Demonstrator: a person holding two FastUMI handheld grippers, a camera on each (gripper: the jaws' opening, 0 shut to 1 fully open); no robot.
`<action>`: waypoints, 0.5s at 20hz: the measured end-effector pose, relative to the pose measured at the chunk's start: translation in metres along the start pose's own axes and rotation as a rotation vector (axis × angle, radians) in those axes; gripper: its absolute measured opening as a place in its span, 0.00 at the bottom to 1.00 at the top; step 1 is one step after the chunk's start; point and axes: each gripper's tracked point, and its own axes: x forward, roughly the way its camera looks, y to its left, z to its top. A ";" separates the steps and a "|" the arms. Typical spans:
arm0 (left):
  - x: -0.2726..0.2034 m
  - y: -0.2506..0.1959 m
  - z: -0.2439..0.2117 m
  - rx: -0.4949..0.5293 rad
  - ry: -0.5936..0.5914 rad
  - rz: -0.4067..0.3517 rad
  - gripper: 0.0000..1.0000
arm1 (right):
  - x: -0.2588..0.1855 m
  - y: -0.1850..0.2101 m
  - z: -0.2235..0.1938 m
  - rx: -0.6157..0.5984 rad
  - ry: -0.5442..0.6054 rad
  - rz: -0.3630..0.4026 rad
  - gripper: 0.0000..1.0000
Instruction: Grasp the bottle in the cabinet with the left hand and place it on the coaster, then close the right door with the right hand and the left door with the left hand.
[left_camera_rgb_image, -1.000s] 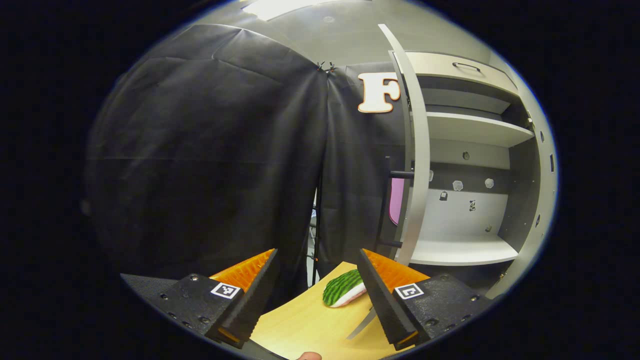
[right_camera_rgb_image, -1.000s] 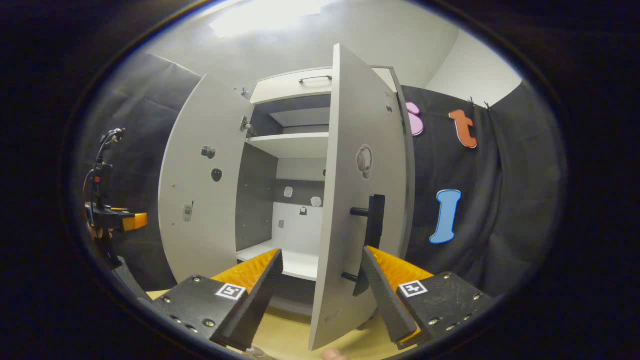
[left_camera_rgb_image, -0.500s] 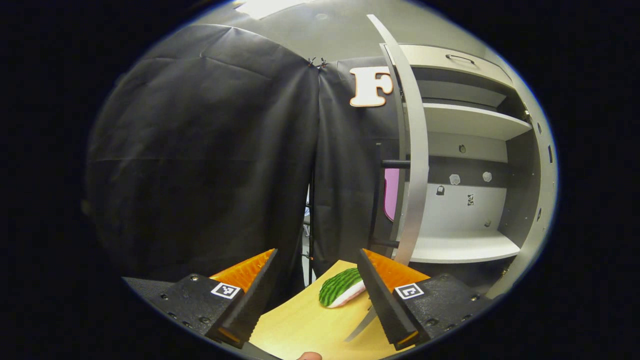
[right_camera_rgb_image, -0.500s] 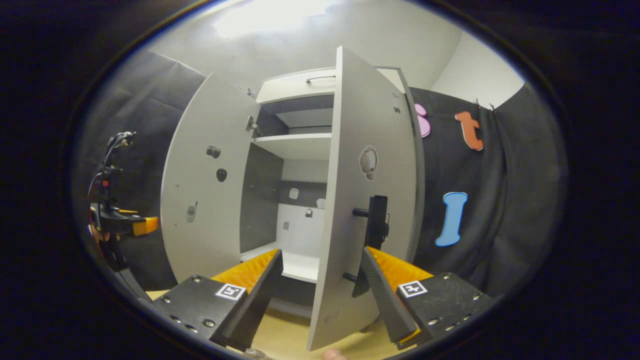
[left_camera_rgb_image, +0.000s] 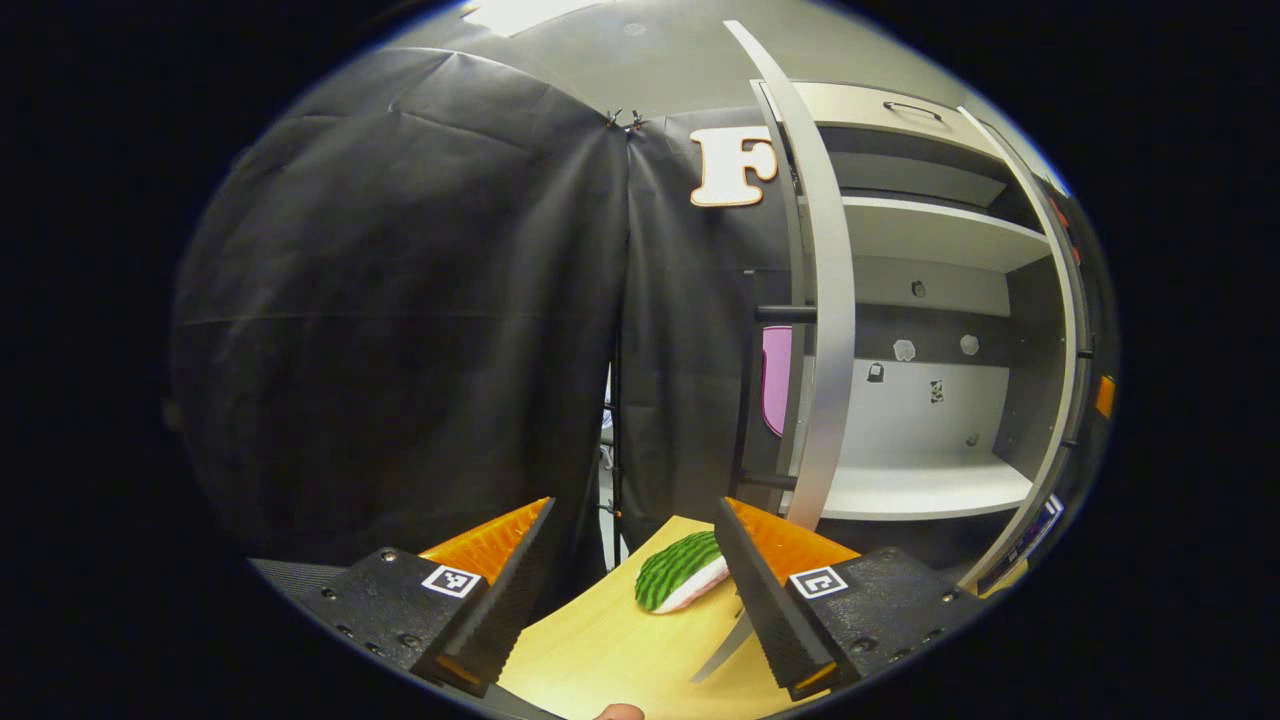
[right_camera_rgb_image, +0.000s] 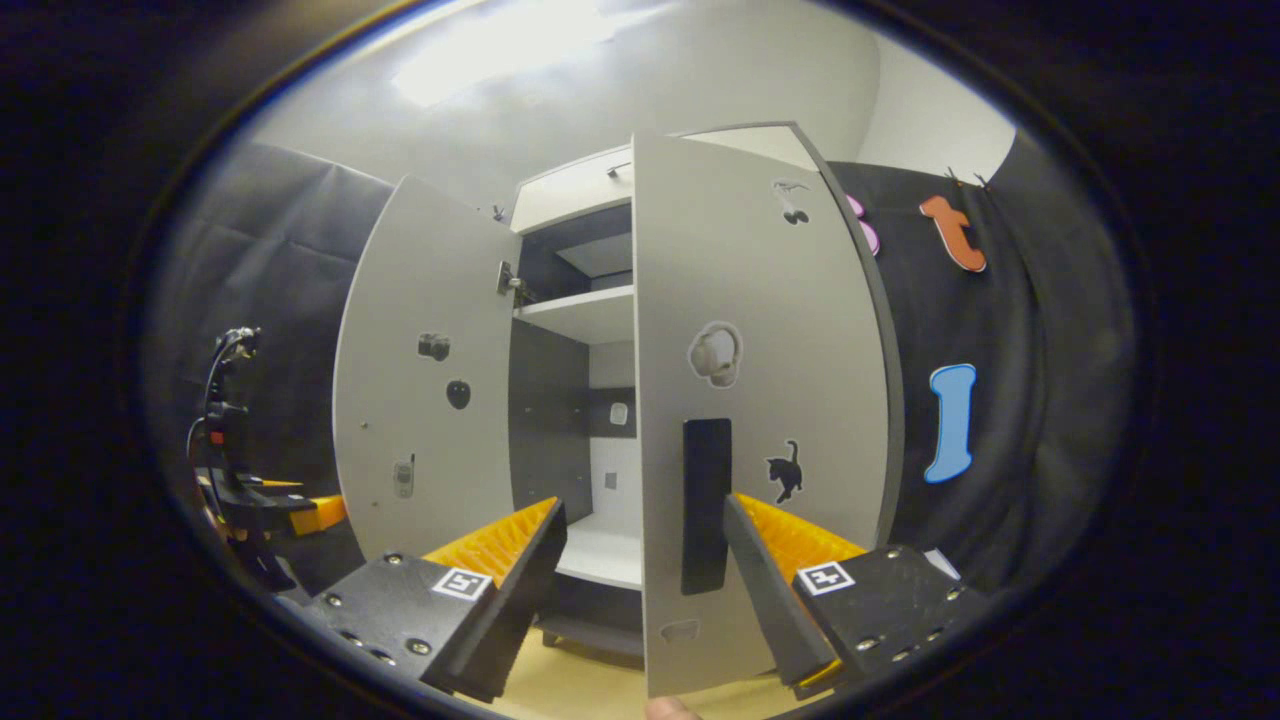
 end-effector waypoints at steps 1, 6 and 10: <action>0.001 -0.001 -0.001 0.002 0.004 -0.005 0.93 | -0.001 -0.003 -0.002 -0.004 0.002 -0.006 0.95; 0.009 -0.010 -0.011 0.012 0.031 -0.028 0.92 | -0.007 -0.007 -0.001 -0.019 -0.001 -0.021 0.92; 0.006 -0.012 -0.016 -0.013 0.047 -0.046 0.92 | -0.009 -0.010 0.000 -0.022 -0.004 -0.028 0.95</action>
